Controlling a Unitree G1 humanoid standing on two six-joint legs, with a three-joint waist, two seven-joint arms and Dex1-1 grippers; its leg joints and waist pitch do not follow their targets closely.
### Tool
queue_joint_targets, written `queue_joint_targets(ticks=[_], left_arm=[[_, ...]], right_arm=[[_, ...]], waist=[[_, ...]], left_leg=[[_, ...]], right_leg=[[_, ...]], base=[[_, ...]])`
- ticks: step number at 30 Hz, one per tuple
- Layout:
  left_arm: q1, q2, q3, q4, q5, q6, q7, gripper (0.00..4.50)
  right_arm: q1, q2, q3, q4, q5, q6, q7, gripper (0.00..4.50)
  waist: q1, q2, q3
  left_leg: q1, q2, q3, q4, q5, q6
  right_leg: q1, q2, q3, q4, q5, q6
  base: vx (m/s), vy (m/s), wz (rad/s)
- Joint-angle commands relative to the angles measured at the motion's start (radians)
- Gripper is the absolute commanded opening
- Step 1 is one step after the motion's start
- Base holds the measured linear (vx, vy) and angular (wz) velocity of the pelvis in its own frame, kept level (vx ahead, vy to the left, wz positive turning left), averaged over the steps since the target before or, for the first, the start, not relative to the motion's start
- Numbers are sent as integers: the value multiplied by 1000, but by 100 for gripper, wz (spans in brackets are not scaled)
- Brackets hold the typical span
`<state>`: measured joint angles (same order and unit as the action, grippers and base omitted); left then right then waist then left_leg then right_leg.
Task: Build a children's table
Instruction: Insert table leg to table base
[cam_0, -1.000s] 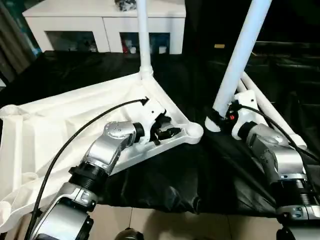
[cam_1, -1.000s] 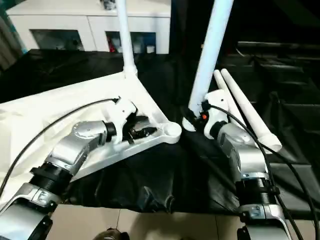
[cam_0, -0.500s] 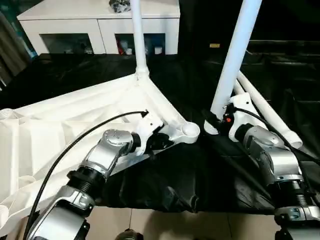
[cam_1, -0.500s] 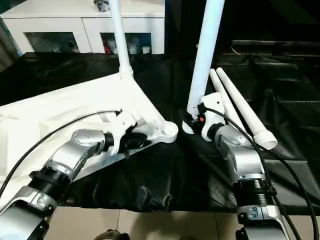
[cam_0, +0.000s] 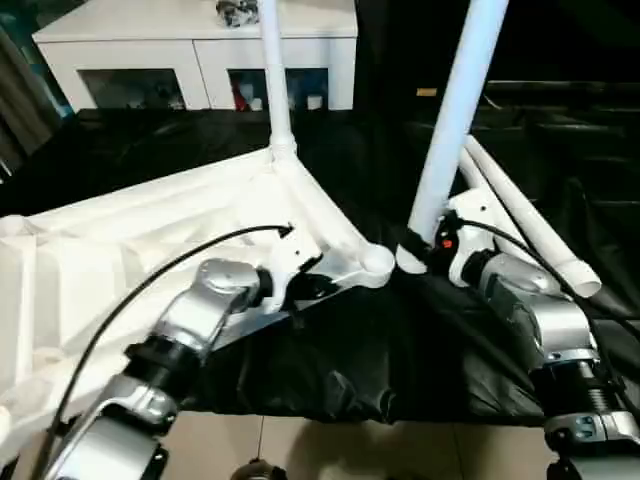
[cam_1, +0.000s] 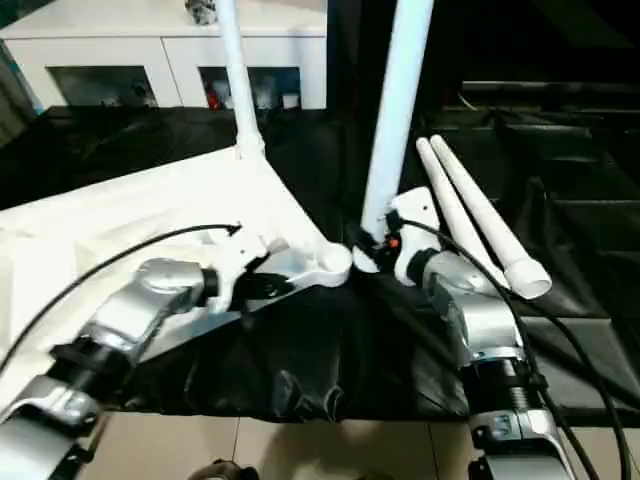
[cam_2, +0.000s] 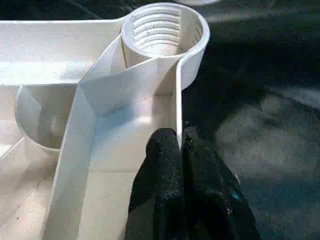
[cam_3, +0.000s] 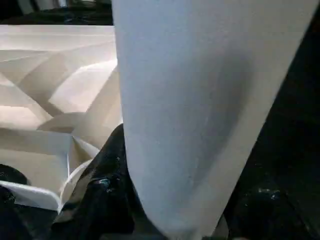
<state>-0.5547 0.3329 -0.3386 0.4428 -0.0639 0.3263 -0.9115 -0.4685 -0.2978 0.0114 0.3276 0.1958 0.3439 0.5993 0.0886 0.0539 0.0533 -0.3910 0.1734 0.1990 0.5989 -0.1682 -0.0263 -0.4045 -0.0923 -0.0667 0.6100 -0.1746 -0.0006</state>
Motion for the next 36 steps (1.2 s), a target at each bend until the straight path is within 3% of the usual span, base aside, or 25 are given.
queue_joint_targets(ticks=[1,6,7,8,11,18,20,22,27,36], left_arm=[[22,26,-21,-30,12,-3,-35,0],[70,57,-26,-96,-18,-73,-122,0],[76,58,-28,-104,-18,-73,-124,0],[77,58,-28,-105,-18,-73,-124,0],[95,60,-31,-133,-37,-72,-158,0],[94,55,-26,-107,1,-129,-127,0],[94,59,-23,-99,4,-128,-131,44],[98,73,-23,-105,-7,-92,-163,56],[100,101,-23,-68,13,-120,-178,91],[98,99,15,-28,-22,-135,-190,5]], right_arm=[[-32,-8,30,-23,20,8,61,191],[-30,-21,71,-84,90,80,209,191],[-26,-27,81,-94,96,86,233,191],[-25,-28,84,-96,96,87,237,191],[-20,-30,110,-100,89,90,269,191],[-8,-30,141,-85,56,79,272,191],[-2,-32,148,-81,47,71,272,191],[1,-31,147,-83,49,74,270,191],[6,-28,145,-89,51,78,261,191],[10,-37,146,-80,47,72,264,191]], waist=[[3,-11,-70],[5,-9,-70],[6,-18,-70],[9,-13,-69],[13,-19,-68],[17,-20,-67],[18,-20,-67],[19,-19,-66],[18,-15,-68],[13,-18,-64]], left_leg=[[25,54,-32,-76,-270,5],[23,56,-31,-77,-263,16],[22,57,-30,-77,-253,20],[26,58,-28,-76,-255,18],[25,58,-28,-78,-265,6],[27,57,-30,-80,-274,-9],[27,57,-29,-80,-274,-10],[26,57,-30,-81,-274,-10],[26,56,-31,-81,-279,-14],[28,55,-31,-83,-315,-26]], right_leg=[[40,-62,43,-78,-281,-194],[42,-60,44,-74,-242,-206],[44,-62,44,-71,-239,-209],[37,-62,46,-74,-244,-209],[38,-63,46,-74,-267,-204],[36,-65,48,-79,-316,-177],[34,-65,49,-79,-317,-173],[34,-65,48,-79,-318,-175],[34,-63,48,-76,-304,-176],[34,-65,48,-81,-349,-176]], base=[[0,0,0],[0,0,0],[0,0,0],[0,0,0],[0,0,0],[0,0,0],[0,0,0],[0,0,0],[0,0,0],[0,0,0]])
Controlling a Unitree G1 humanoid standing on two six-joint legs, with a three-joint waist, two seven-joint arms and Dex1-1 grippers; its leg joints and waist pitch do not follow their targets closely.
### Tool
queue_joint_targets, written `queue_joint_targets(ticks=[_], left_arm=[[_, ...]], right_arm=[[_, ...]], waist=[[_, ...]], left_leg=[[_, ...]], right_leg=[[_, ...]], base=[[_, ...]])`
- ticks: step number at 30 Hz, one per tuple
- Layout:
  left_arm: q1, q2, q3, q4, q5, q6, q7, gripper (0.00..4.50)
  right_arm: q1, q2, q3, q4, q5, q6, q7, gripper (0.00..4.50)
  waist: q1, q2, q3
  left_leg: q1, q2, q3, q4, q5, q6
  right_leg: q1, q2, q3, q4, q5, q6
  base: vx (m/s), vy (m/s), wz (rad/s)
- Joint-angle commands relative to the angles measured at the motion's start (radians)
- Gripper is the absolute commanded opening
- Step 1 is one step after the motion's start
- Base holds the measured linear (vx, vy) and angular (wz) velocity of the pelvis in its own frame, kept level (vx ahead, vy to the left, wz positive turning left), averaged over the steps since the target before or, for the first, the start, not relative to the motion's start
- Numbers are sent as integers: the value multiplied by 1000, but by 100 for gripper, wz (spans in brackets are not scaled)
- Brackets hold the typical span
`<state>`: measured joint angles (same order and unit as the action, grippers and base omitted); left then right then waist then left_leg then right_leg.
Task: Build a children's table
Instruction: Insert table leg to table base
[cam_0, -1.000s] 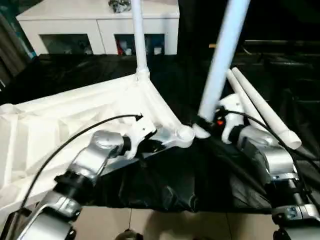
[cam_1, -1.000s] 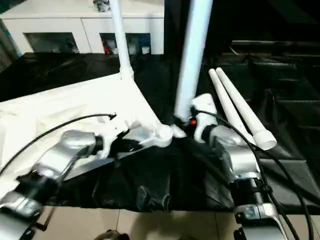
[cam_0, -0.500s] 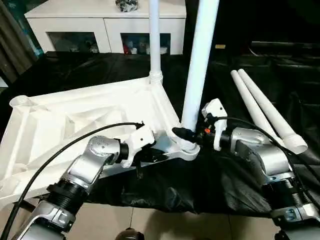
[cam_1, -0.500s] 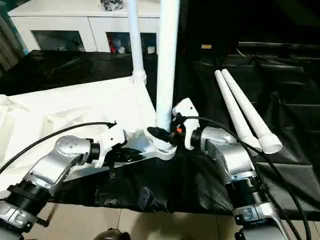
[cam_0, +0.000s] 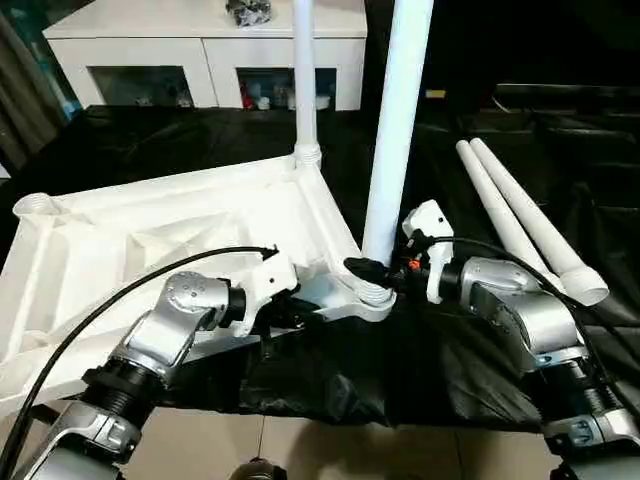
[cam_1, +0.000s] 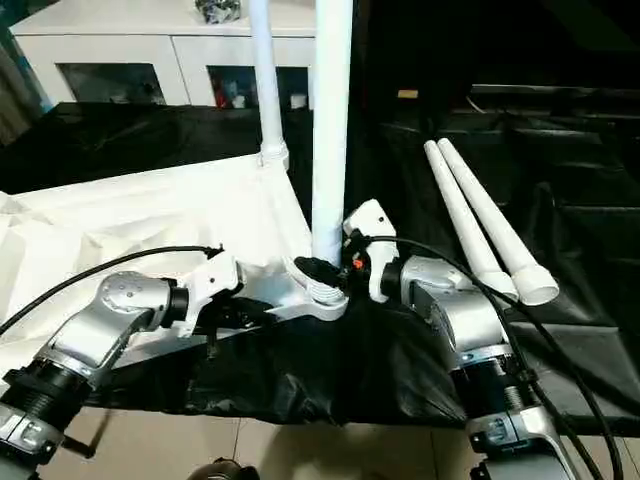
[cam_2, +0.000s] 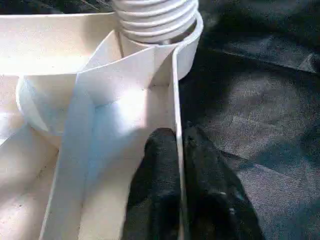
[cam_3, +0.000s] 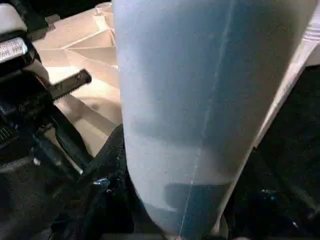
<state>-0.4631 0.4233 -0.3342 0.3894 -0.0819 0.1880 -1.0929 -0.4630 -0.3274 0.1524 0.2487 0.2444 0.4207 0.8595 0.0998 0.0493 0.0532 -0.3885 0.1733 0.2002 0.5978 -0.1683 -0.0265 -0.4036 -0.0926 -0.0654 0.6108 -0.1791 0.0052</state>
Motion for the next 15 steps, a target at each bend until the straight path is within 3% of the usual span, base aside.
queue_joint_targets(ticks=[1,4,10,15], left_arm=[[8,7,14,26,-8,4,-9,5],[10,7,15,27,-9,-1,-14,0],[18,19,-10,36,17,-28,-29,0],[19,7,-5,24,4,-36,-45,0]], right_arm=[[6,-9,6,-3,-1,-2,7,191],[9,-14,9,-7,-1,0,13,191],[6,-11,9,18,-9,-12,11,191],[-28,29,6,121,-20,-52,-6,191]], waist=[[0,-14,-64],[-3,-14,-62],[-6,-12,-64],[-8,-10,-62]], left_leg=[[26,55,-33,-82,-318,-25],[27,56,-34,-83,-330,-26],[27,57,-34,-83,-321,-25],[28,56,-34,-83,-343,-29]], right_leg=[[33,-66,47,-84,-355,-180],[32,-67,48,-87,-383,-172],[32,-64,47,-83,-343,-182],[31,-67,47,-86,-371,-189]], base=[[0,0,0],[0,0,0],[0,0,0],[0,0,0]])
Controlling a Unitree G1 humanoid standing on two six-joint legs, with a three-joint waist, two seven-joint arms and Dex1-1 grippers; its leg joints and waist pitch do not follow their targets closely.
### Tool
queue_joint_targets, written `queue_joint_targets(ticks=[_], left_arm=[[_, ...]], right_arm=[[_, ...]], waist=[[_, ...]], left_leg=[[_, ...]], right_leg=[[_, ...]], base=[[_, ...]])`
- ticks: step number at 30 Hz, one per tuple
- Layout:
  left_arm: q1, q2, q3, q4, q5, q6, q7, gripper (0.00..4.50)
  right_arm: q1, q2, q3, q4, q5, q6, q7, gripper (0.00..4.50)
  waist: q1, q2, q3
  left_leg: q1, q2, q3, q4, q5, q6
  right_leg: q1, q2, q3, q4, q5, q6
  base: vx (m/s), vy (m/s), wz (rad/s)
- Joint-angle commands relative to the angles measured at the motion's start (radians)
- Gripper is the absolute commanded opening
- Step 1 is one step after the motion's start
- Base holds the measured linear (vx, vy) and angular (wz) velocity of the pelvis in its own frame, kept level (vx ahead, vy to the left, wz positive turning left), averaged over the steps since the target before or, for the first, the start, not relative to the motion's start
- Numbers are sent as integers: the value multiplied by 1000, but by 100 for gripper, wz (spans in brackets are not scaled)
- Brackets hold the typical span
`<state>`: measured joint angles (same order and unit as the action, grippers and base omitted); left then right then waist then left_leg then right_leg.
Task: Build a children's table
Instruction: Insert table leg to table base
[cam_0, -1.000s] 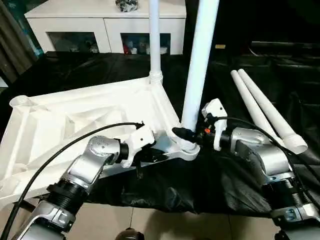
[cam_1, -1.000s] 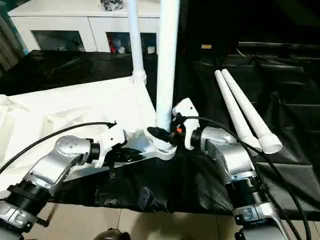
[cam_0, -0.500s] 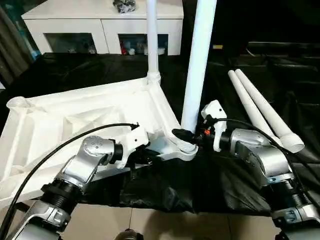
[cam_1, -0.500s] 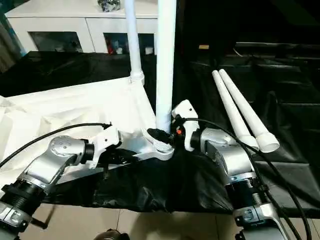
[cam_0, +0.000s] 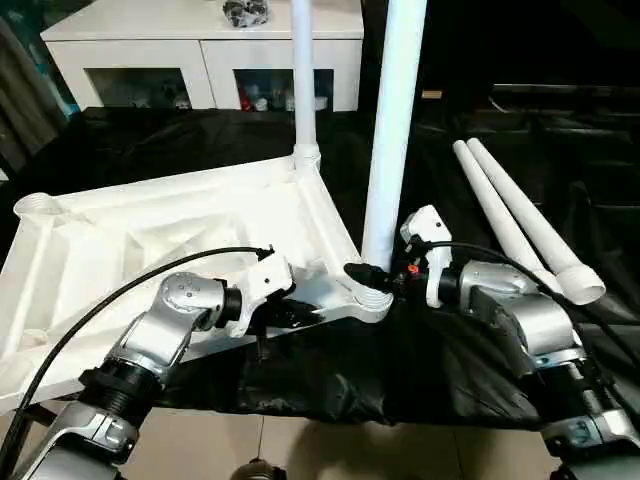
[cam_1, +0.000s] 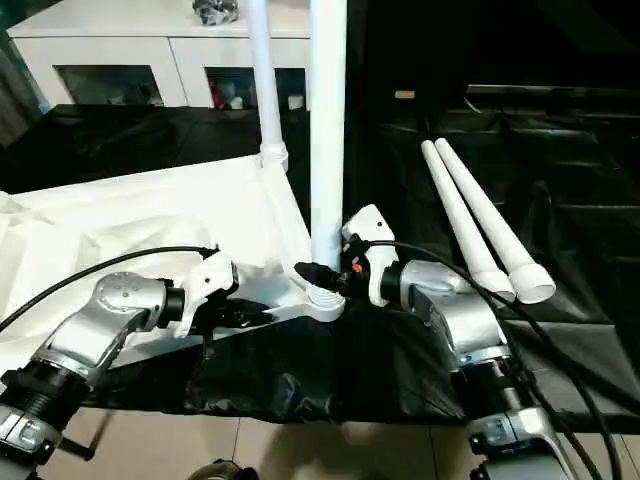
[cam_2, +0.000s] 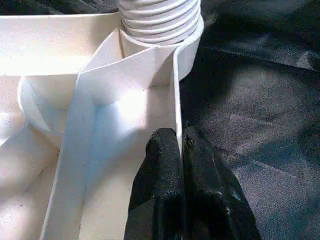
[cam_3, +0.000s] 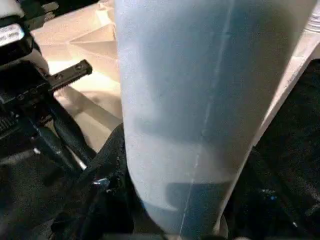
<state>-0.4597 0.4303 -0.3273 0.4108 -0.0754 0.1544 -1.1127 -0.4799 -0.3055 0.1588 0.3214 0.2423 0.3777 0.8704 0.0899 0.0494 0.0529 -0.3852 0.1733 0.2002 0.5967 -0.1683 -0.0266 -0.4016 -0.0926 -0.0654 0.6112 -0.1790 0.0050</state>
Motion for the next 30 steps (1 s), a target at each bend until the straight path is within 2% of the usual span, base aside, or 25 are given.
queue_joint_targets(ticks=[1,3,5,9,10,15,16,17,18,19,20,21,22,27,30], left_arm=[[15,0,-12,1,-3,-1,-26,0],[15,-1,-12,-2,-4,1,-27,0],[8,-10,-2,-1,-10,12,-18,0],[2,-18,13,3,-17,19,-3,0],[-2,-21,18,5,-15,20,7,0],[-9,-35,27,15,-14,18,24,0],[-11,-38,26,19,-11,17,25,0],[-11,-38,26,20,-11,17,26,0],[-12,-39,26,21,-10,17,26,0],[-12,-39,26,22,-10,16,26,0],[-21,-46,29,34,-2,5,44,0],[-24,-49,32,38,2,1,54,0],[-26,-51,34,40,3,-1,58,0],[-26,-52,35,33,3,4,56,0],[-19,-47,30,14,3,12,41,0]], right_arm=[[-13,9,-1,55,-18,-12,-17,191],[-17,15,-2,73,-20,-19,-19,191],[-7,11,-5,99,-20,-31,-10,191],[25,4,-30,106,-2,-36,-8,191],[48,8,-54,108,15,-39,-15,191],[115,33,-102,106,53,-67,-38,191],[134,46,-117,110,62,-84,-51,191],[136,47,-118,111,62,-86,-52,191],[141,51,-123,113,64,-91,-57,191],[142,52,-124,113,64,-93,-58,191],[169,65,-125,109,53,-144,-83,191],[181,68,-122,103,44,-166,-94,191],[190,72,-122,97,38,-182,-104,191],[219,80,-109,51,13,-217,-130,191],[235,76,-72,5,-6,-220,-129,191]], waist=[[0,-10,-59],[-2,-10,-59],[-2,-17,-59],[0,-14,-59],[1,-16,-61],[5,-14,-63],[5,-6,-61],[3,-9,-61],[3,-8,-62],[2,-9,-60],[4,5,-59],[4,5,-58],[2,-1,-57],[1,2,-55],[1,-3,-56]], left_leg=[[25,56,-36,-84,-360,-32],[28,56,-37,-84,-380,-39],[28,57,-38,-85,-377,-37],[30,59,-37,-86,-377,-36],[29,58,-37,-86,-371,-33],[26,58,-36,-87,-362,-26],[29,58,-36,-88,-378,-31],[29,57,-38,-88,-395,-33],[29,57,-39,-89,-397,-34],[30,56,-38,-88,-407,-35],[31,56,-40,-89,-422,-41],[34,57,-39,-90,-436,-45],[36,55,-41,-90,-457,-49],[35,57,-48,-94,-485,-50],[34,58,-48,-97,-481,-48]], right_leg=[[29,-67,46,-88,-395,-187],[27,-68,46,-92,-425,-177],[27,-69,47,-93,-440,-167],[24,-68,48,-93,-424,-169],[27,-68,49,-91,-403,-174],[28,-67,48,-90,-373,-183],[25,-67,48,-93,-383,-181],[26,-68,47,-94,-400,-179],[27,-68,46,-93,-404,-177],[24,-68,46,-96,-422,-173],[22,-70,47,-100,-444,-167],[18,-69,47,-105,-456,-160],[19,-70,46,-107,-478,-152],[17,-71,45,-111,-541,-129],[16,-71,46,-110,-529,-124]], base=[[0,0,0],[0,0,0],[0,0,0],[0,0,0],[0,0,0],[0,0,0],[0,0,0],[0,0,0],[0,0,0],[0,0,0],[0,0,0],[0,0,0],[0,0,0],[0,0,0],[0,0,0]])
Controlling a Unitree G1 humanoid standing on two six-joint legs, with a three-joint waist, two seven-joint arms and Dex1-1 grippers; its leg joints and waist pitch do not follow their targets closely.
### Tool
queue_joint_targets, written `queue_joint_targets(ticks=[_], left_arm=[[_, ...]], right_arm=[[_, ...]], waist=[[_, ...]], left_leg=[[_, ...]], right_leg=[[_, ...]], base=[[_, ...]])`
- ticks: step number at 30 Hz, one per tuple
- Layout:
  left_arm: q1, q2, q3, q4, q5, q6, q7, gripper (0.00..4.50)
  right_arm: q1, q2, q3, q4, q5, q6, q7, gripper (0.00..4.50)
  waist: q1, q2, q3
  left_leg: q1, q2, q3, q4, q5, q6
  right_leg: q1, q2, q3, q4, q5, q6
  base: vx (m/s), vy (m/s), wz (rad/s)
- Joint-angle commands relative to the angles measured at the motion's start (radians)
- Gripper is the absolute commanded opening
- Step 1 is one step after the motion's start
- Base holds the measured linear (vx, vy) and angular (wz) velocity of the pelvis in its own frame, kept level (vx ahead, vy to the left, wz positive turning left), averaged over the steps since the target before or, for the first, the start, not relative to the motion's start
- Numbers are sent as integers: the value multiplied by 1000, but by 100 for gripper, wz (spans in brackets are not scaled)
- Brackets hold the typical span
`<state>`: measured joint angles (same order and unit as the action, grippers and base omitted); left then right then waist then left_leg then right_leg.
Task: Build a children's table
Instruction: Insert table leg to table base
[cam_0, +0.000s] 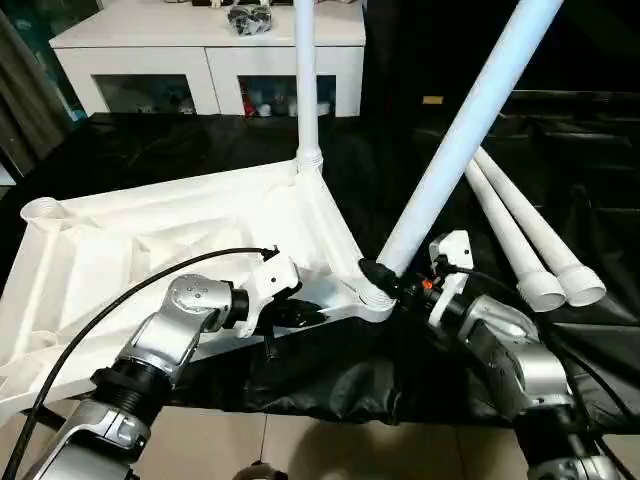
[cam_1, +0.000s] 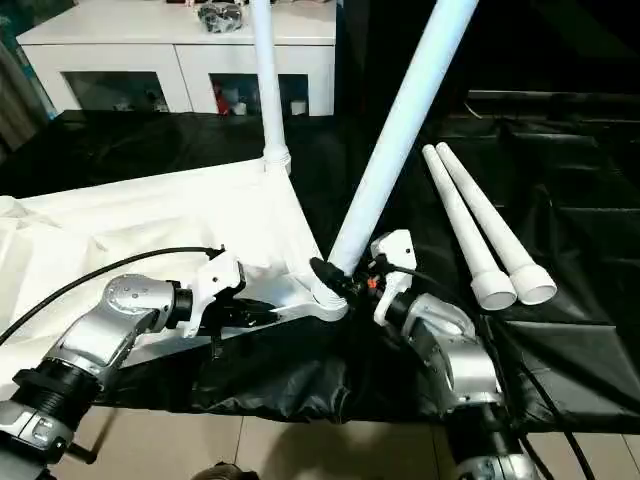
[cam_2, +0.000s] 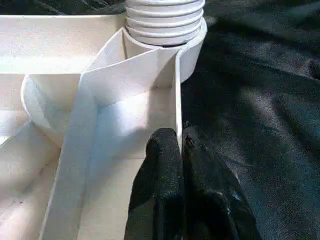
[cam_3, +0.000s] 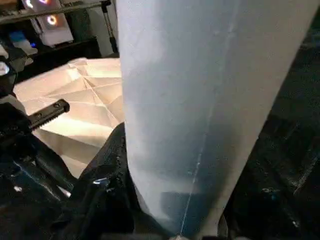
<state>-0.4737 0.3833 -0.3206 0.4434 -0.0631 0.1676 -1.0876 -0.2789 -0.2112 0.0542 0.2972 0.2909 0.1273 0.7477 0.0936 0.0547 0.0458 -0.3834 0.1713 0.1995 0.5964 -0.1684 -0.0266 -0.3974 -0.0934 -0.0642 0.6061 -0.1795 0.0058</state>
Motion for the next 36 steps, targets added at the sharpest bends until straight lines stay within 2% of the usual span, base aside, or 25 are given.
queue_joint_targets(ticks=[1,2,3,4,6,8,10,12,13,14,15,18,21,22,28,29,36], left_arm=[[-4,4,17,-25,-6,-1,7,0],[0,11,10,-35,-3,-1,-4,0],[1,13,9,-39,-4,0,-6,0],[5,21,6,-55,-4,2,-16,0],[6,26,5,-64,-4,2,-21,0],[7,38,0,-77,0,-1,-33,0],[8,50,-4,-91,3,-3,-45,0],[10,59,-7,-104,4,-2,-54,0],[11,62,-7,-109,4,-1,-57,0],[12,65,-7,-112,4,-1,-59,0],[12,68,-7,-114,5,-3,-61,0],[14,74,-11,-122,6,-5,-70,0],[10,80,-19,-125,11,-12,-83,0],[6,82,-23,-122,11,-20,-95,0],[-17,93,-30,-109,-10,-35,-163,0],[-21,96,-32,-104,-14,-36,-180,0],[-57,100,-29,-52,-15,-38,-213,0]], right_arm=[[33,-25,45,22,-57,39,2,191],[31,-33,60,14,-63,47,13,191],[30,-36,64,11,-64,50,18,191],[25,-47,81,0,-66,67,39,191],[20,-54,89,-5,-66,81,52,191],[7,-69,112,-5,-71,95,88,191],[-6,-86,136,-5,-77,109,125,191],[-20,-100,158,-1,-82,117,163,191],[-28,-106,168,0,-85,117,178,191],[-34,-113,180,3,-85,122,202,191],[-40,-121,195,5,-89,122,227,191],[-49,-138,226,17,-109,101,263,191],[-56,-147,250,36,-130,75,290,191],[-58,-149,258,43,-138,64,299,191],[-62,-155,277,57,-136,45,349,191],[-62,-155,279,58,-138,37,358,191],[-69,-145,275,83,-135,-13,393,191]], waist=[[-2,-9,-49],[-3,-12,-48],[-1,-10,-49],[-2,-18,-45],[-1,-15,-45],[-3,-27,-40],[-3,-23,-41],[-4,-32,-36],[-3,-30,-37],[-5,-34,-36],[-4,-32,-35],[-3,-38,-35],[-4,-38,-36],[-3,-42,-39],[-2,-41,-40],[-1,-38,-41],[-1,-41,-41]], left_leg=[[30,60,-46,-96,-476,-46],[28,60,-46,-98,-468,-43],[29,59,-45,-97,-464,-42],[27,60,-45,-97,-455,-36],[27,61,-44,-99,-443,-32],[25,61,-41,-101,-430,-25],[24,62,-41,-102,-408,-20],[24,63,-39,-103,-409,-17],[23,64,-41,-104,-402,-19],[23,64,-39,-104,-400,-18],[25,64,-40,-105,-405,-21],[28,66,-39,-107,-410,-25],[28,66,-38,-107,-404,-29],[27,66,-37,-106,-401,-27],[29,67,-36,-106,-404,-29],[29,67,-38,-107,-405,-31],[31,68,-37,-108,-420,-39]], right_leg=[[12,-70,46,-105,-522,-125],[14,-69,46,-104,-521,-124],[13,-70,46,-104,-522,-124],[12,-72,48,-105,-523,-124],[12,-70,49,-103,-507,-126],[13,-68,49,-104,-485,-132],[16,-68,49,-101,-461,-138],[13,-68,50,-103,-461,-143],[16,-69,50,-100,-452,-144],[14,-67,50,-101,-448,-145],[14,-67,50,-100,-448,-148],[14,-68,51,-100,-434,-153],[16,-67,50,-97,-396,-167],[18,-68,50,-97,-390,-170],[20,-68,51,-97,-388,-179],[21,-68,50,-96,-389,-179],[20,-68,50,-93,-361,-199]], base=[[0,0,0],[0,0,0],[0,0,0],[0,0,0],[0,0,0],[0,0,0],[0,0,0],[0,0,0],[0,0,0],[0,0,0],[0,0,0],[0,0,0],[0,0,0],[0,0,0],[0,0,0],[0,0,0],[0,0,0]])
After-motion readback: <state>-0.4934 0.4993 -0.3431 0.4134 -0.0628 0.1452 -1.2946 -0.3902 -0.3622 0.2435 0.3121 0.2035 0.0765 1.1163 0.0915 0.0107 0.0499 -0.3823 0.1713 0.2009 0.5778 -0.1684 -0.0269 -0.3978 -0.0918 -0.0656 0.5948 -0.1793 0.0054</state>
